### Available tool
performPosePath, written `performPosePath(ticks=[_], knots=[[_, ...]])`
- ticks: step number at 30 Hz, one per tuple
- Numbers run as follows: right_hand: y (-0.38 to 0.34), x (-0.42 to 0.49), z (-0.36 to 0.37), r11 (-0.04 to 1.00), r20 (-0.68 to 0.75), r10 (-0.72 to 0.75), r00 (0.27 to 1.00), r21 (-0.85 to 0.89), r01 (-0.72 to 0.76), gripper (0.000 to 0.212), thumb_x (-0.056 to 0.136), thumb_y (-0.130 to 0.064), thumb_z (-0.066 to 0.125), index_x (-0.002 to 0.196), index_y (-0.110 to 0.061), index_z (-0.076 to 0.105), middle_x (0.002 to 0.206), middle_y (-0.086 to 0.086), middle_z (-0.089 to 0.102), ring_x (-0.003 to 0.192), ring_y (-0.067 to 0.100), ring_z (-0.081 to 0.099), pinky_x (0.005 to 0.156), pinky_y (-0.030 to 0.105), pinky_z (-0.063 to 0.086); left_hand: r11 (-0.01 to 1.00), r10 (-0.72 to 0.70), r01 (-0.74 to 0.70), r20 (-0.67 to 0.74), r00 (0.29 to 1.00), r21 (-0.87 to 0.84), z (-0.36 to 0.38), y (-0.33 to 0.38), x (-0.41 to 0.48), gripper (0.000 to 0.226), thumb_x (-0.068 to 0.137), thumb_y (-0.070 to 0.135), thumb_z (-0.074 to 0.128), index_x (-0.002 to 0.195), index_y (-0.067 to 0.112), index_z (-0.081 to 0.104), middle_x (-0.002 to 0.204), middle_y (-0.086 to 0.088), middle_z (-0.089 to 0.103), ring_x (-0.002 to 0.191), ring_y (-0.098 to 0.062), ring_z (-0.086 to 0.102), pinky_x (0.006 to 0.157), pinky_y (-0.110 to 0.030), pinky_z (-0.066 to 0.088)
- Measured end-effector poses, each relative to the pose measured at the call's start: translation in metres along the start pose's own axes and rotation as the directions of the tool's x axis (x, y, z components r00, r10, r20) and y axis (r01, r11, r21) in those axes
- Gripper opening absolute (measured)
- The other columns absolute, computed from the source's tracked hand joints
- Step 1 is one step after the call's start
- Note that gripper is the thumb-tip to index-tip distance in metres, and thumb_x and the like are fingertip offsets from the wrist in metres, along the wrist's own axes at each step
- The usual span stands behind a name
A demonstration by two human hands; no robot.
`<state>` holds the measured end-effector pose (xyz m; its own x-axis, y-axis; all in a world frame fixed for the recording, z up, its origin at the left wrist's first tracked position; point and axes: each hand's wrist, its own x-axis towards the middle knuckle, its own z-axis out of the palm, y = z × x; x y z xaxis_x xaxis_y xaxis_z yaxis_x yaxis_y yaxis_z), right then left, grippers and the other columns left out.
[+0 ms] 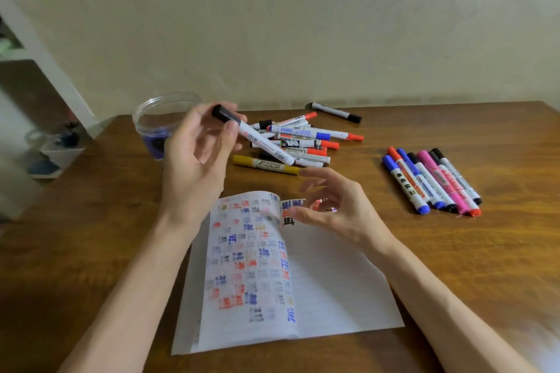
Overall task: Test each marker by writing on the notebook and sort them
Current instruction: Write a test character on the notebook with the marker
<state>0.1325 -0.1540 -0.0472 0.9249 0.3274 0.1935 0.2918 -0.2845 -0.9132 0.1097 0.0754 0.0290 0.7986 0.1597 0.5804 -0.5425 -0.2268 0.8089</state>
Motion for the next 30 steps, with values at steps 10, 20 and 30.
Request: performPosePath(ticks=[10,20,30], knots=[[-0.003,-0.010,0.026,0.960,0.301,-0.046,0.952,-0.250,0.125,0.060,0.075,-0.075,0.078,0.128,-0.056,0.059,0.128,-0.032,0.058,0.121,-0.007,0.055,0.102,0.028,0.053,0.980,0.163,-0.128,-0.254,0.953,0.149,-0.049,0.037,0.041,0.023,0.104,0.017,0.060,0.126,0.012,0.056,0.109,0.009,0.069,0.102,-0.008,0.068,0.084,-0.038,0.059],[-0.001,-0.010,0.027,0.951,0.303,-0.069,0.950,-0.266,0.154,0.053,0.078,-0.068,0.080,0.126,-0.052,0.063,0.127,-0.033,0.056,0.122,-0.008,0.053,0.104,0.028,0.050,0.940,0.279,-0.171,-0.380,0.882,0.294,-0.074,0.026,0.055,0.026,0.102,0.009,0.060,0.125,0.016,0.049,0.111,-0.014,0.070,0.108,-0.022,0.071,0.097,-0.039,0.057],[0.001,-0.010,0.027,0.950,0.309,-0.067,0.949,-0.272,0.156,0.054,0.077,-0.070,0.080,0.126,-0.052,0.063,0.130,-0.034,0.055,0.125,-0.009,0.050,0.108,0.030,0.048,0.920,0.144,-0.016,-0.299,0.943,0.392,-0.074,-0.012,0.048,0.034,0.098,0.013,0.068,0.130,0.013,0.056,0.118,-0.007,0.072,0.110,-0.016,0.070,0.091,-0.025,0.059]])
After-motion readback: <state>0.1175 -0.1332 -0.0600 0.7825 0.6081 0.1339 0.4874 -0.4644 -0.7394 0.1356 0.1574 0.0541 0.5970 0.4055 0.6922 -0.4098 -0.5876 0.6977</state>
